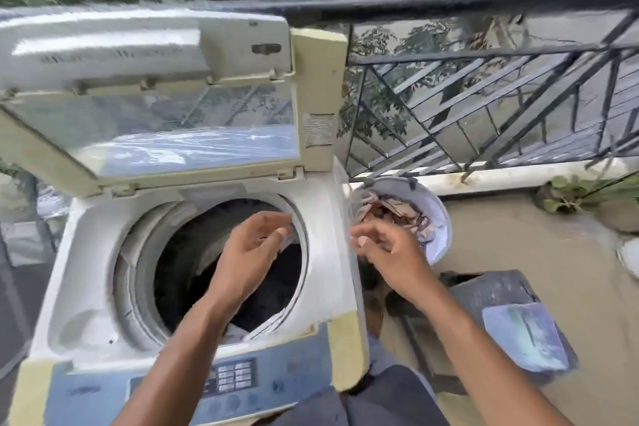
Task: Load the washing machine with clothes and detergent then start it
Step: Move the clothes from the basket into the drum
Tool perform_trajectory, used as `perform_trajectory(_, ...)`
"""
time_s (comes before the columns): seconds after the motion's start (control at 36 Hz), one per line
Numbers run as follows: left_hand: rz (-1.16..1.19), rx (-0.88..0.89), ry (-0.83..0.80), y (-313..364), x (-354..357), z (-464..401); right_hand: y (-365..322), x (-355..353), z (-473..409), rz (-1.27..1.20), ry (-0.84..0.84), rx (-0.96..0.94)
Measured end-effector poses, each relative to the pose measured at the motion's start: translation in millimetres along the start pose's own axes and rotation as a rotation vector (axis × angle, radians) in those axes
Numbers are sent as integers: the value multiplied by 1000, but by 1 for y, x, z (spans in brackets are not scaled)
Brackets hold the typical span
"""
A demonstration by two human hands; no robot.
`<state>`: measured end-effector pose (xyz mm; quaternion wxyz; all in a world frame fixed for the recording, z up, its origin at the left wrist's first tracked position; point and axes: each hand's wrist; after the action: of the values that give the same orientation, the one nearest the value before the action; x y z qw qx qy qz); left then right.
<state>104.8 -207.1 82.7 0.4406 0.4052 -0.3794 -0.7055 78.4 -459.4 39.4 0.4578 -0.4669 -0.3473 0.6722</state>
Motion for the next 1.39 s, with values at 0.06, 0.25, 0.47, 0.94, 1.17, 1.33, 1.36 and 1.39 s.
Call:
perform_trajectory(0.06, 9, 24, -43, 15, 18, -12, 13, -20, -3, -2, 45, 55)
perform_trajectory(0.25, -73, 57, -197, 57, 94, -80, 67, -84, -30, 1, 105, 236)
perform_trajectory(0.47, -221, -115, -283, 31, 192, -179, 161, -133, -98, 111, 13, 432)
perform_trajectory(0.94, -425, -633, -312, -159, 320, -344, 413, -137, -265, 553, -303, 520)
perform_trajectory(1.17, -459, -618, -278, -212, 335, -389, 472, -108, -313, 729, -321, 529)
perform_trajectory(1.33, -446, -631, -259, -230, 335, -388, 480, -99, -323, 656, -59, 525)
perform_trajectory(1.36, -430, -640, -264, -229, 334, -385, 477, -101, -322, 633, -35, 544)
perform_trajectory(1.39, -418, -647, -269, -229, 333, -383, 472, -104, -320, 605, -15, 557)
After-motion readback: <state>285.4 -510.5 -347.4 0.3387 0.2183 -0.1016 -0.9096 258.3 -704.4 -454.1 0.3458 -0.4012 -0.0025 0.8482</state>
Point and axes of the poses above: each hand's wrist, its own z-axis away from the middle knuckle, its own x-axis out of the palm, y = z × x, and after that the axes turned 7 degrees about -y, right-handed
